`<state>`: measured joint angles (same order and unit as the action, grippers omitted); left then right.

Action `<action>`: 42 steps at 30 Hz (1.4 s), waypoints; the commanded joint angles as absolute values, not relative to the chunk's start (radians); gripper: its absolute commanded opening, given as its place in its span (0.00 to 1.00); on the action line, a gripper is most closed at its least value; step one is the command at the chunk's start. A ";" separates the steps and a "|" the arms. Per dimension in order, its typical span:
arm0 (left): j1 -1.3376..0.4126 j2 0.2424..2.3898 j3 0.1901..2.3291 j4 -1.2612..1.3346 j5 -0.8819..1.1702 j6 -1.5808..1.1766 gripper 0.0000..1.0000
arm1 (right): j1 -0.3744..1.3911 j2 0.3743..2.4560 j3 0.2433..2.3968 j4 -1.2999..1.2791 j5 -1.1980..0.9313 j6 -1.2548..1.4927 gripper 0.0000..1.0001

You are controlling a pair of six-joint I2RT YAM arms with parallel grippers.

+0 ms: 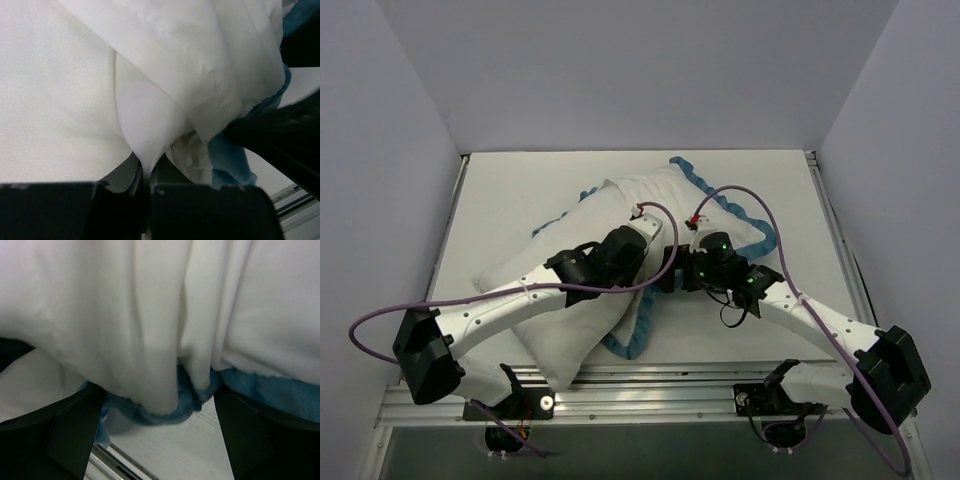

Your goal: Remove the pillowcase from the pillow

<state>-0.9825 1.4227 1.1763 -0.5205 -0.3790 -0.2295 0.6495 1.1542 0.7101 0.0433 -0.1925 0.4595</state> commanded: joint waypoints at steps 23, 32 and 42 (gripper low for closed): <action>-0.825 1.019 1.281 -0.933 -0.408 -0.305 0.02 | 0.079 1.293 1.166 -0.138 0.048 0.477 0.00; -0.758 0.900 1.232 -1.019 -0.468 -0.334 0.02 | -0.261 1.402 1.371 -0.189 -0.138 0.557 0.00; -0.684 0.910 1.354 -0.973 -0.586 -0.342 0.02 | -0.264 1.480 1.552 -0.299 -0.130 0.457 0.00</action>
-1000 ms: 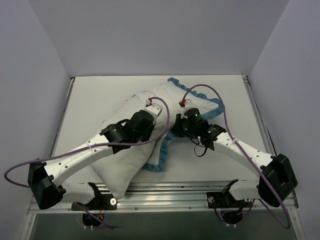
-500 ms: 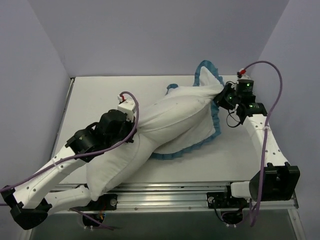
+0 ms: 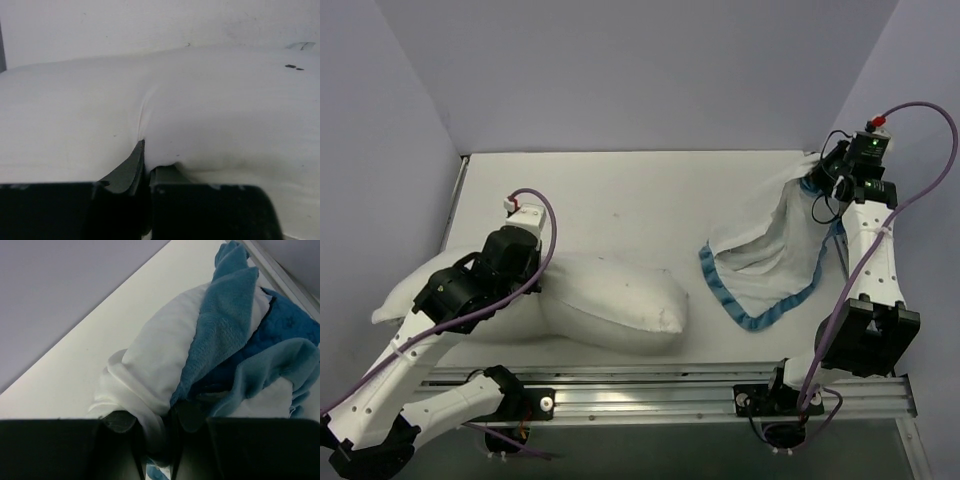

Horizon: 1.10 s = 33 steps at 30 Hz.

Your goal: Remove the pillowcase from the pillow

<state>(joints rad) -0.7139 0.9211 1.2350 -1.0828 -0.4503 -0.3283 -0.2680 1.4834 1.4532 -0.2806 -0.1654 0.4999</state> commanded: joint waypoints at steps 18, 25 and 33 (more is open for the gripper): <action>-0.416 1.321 1.545 -0.712 -0.451 -0.293 0.02 | -0.031 1.670 2.083 -0.345 -0.229 0.165 0.00; -0.416 1.348 1.392 -0.629 -0.336 -0.354 0.08 | 0.285 1.727 1.687 -0.238 -0.086 0.159 0.05; -0.417 1.289 1.333 -0.618 -0.249 -0.406 0.74 | 0.462 1.864 1.462 -0.178 -0.046 0.226 0.35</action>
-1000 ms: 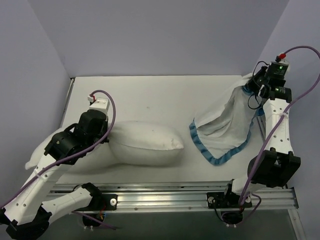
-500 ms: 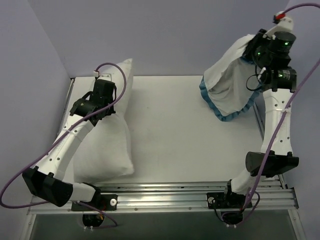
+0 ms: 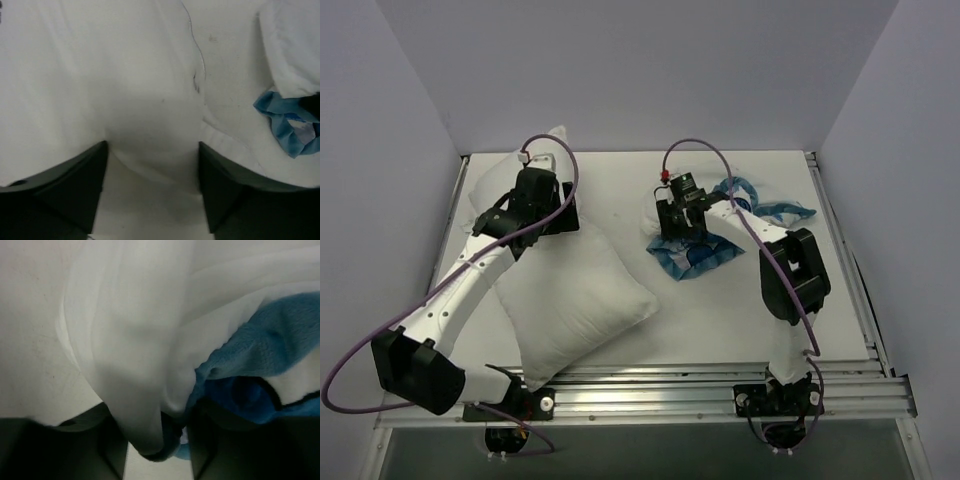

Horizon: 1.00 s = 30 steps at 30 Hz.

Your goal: Remove the pillowcase from the pillow

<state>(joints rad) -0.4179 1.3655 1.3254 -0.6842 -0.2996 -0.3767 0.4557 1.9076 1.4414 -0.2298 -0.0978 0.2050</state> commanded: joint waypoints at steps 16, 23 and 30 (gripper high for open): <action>-0.414 0.953 1.560 -0.935 -0.400 -0.373 0.94 | 0.474 1.484 1.606 -0.380 0.171 0.222 1.00; -0.414 0.816 1.678 -1.069 -0.552 -0.356 0.94 | 0.422 1.229 1.606 -0.459 0.423 0.226 1.00; -0.416 0.603 1.680 -1.112 -0.664 -0.330 0.94 | 0.419 0.916 1.488 -0.474 0.614 0.192 1.00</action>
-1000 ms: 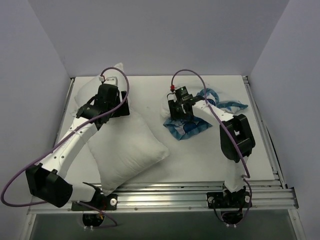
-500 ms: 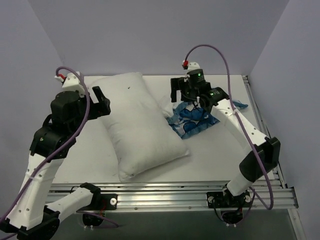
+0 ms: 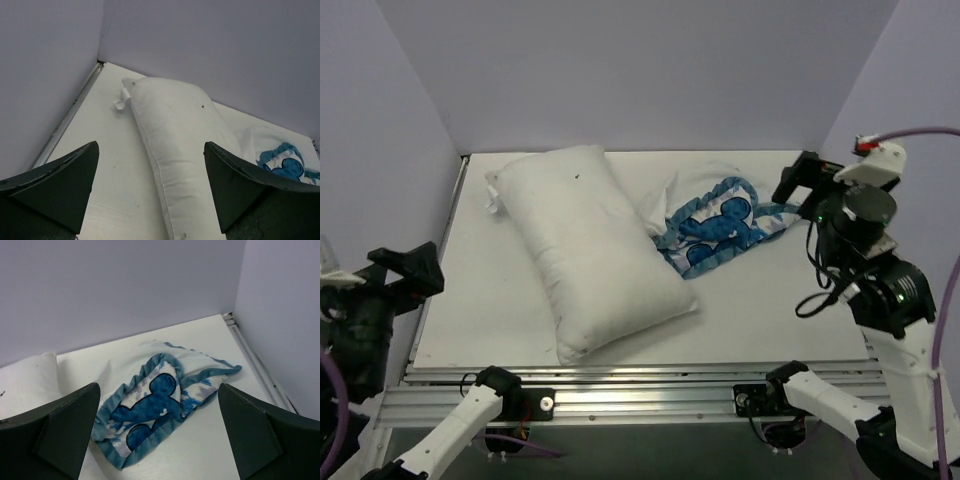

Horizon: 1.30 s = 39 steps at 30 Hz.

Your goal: Remove the pillowcase from the pillow

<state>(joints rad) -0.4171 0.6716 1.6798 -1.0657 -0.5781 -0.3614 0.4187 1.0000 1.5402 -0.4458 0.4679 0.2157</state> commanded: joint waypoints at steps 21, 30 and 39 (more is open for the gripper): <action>-0.417 0.265 1.388 -1.236 -0.752 -0.383 0.94 | 0.439 0.383 1.097 -0.429 0.663 0.187 1.00; -0.417 0.284 1.348 -1.223 -0.730 -0.397 0.94 | 0.439 0.383 1.072 -0.422 0.660 0.187 0.99; -0.417 0.307 1.338 -1.223 -0.704 -0.403 0.94 | 0.440 0.387 1.075 -0.423 0.652 0.190 0.99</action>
<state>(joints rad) -0.4171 0.2749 1.3365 -1.2312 -0.7250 -0.3904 0.4335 0.3820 1.0729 -0.4587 0.6296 0.1829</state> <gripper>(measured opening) 0.938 0.991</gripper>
